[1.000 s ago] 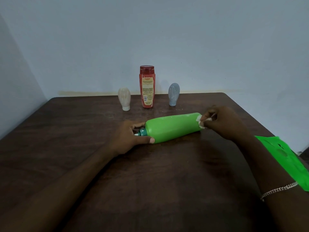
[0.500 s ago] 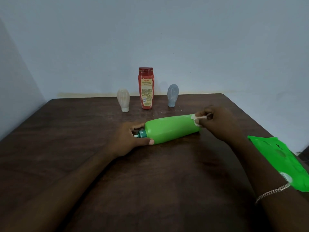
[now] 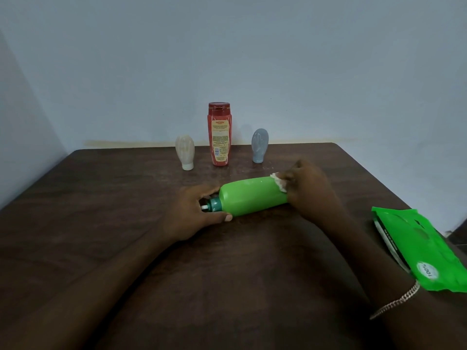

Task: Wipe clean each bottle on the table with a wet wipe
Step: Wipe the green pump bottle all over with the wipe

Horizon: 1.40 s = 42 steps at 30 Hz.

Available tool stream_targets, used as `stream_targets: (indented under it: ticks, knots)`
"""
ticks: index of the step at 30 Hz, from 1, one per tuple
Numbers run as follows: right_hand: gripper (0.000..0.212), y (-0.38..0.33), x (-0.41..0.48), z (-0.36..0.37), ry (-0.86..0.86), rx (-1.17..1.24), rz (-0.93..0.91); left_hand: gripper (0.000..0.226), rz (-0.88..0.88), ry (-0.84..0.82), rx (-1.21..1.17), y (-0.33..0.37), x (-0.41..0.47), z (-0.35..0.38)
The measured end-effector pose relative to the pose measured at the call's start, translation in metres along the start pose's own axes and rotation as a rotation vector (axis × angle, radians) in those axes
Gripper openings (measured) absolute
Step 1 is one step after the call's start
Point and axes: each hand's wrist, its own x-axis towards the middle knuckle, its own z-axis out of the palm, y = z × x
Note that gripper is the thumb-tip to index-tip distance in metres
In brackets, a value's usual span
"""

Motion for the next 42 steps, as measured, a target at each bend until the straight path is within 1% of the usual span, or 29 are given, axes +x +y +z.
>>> stream_targets:
  ticks: [1, 4, 7, 9, 13, 16, 18, 21, 24, 26, 28, 32, 35, 38, 40, 42]
  knots:
    - [0.024, 0.008, 0.001, -0.004, 0.015, -0.011, 0.048, 0.074, 0.003, 0.002, -0.004, 0.0, 0.0, -0.001]
    - [0.02, 0.034, 0.001, -0.018, 0.034, -0.079, 0.158, 0.077, 0.002, -0.013, 0.004, -0.001, 0.002, -0.001]
    - [0.018, 0.031, -0.001, -0.018, 0.031, -0.074, 0.182, 0.075, -0.001, -0.019, 0.037, 0.0, 0.003, 0.0]
    - [0.02, 0.016, 0.001, -0.012, 0.03, -0.018, 0.142, 0.073, 0.015, -0.015, 0.044, 0.001, 0.002, 0.0]
    - [0.024, -0.026, -0.001, 0.007, -0.026, 0.007, -0.021, 0.065, 0.067, -0.015, 0.084, 0.004, 0.001, 0.003]
    - [0.03, -0.052, -0.007, 0.015, -0.053, 0.056, -0.125, 0.062, 0.09, 0.0, 0.101, 0.006, -0.001, 0.005]
    - [0.033, -0.055, -0.009, 0.012, -0.057, 0.076, -0.136, 0.062, 0.099, 0.005, 0.103, 0.006, -0.002, 0.005]
    - [0.03, -0.035, -0.006, 0.001, -0.048, 0.046, -0.054, 0.061, 0.108, 0.001, 0.099, 0.004, -0.002, 0.004]
    - [0.025, -0.005, -0.001, -0.008, -0.021, -0.011, 0.095, 0.064, 0.099, 0.007, 0.101, 0.002, -0.001, 0.004]
    - [0.024, 0.0, -0.001, -0.008, -0.018, -0.025, 0.132, 0.065, 0.1, 0.008, 0.108, 0.002, 0.0, 0.004]
    - [0.026, -0.012, -0.002, -0.005, -0.027, -0.018, 0.094, 0.065, 0.099, 0.0, 0.109, 0.002, 0.0, 0.004]
    - [0.029, -0.056, -0.009, 0.01, -0.031, 0.088, -0.05, 0.062, 0.115, 0.003, 0.155, 0.006, -0.002, 0.006]
    - [0.037, -0.081, -0.017, 0.018, -0.069, 0.075, -0.187, 0.063, 0.12, 0.003, 0.158, 0.01, -0.003, 0.007]
    - [0.046, -0.086, -0.023, 0.017, -0.108, 0.053, -0.303, 0.062, 0.09, -0.016, 0.191, 0.011, -0.003, 0.006]
    - [0.041, -0.081, -0.024, 0.013, -0.131, 0.037, -0.37, 0.064, 0.07, -0.051, 0.213, 0.01, -0.002, 0.004]
    - [0.033, -0.072, -0.023, 0.006, -0.136, 0.079, -0.379, 0.062, 0.087, -0.081, 0.22, 0.011, -0.001, 0.003]
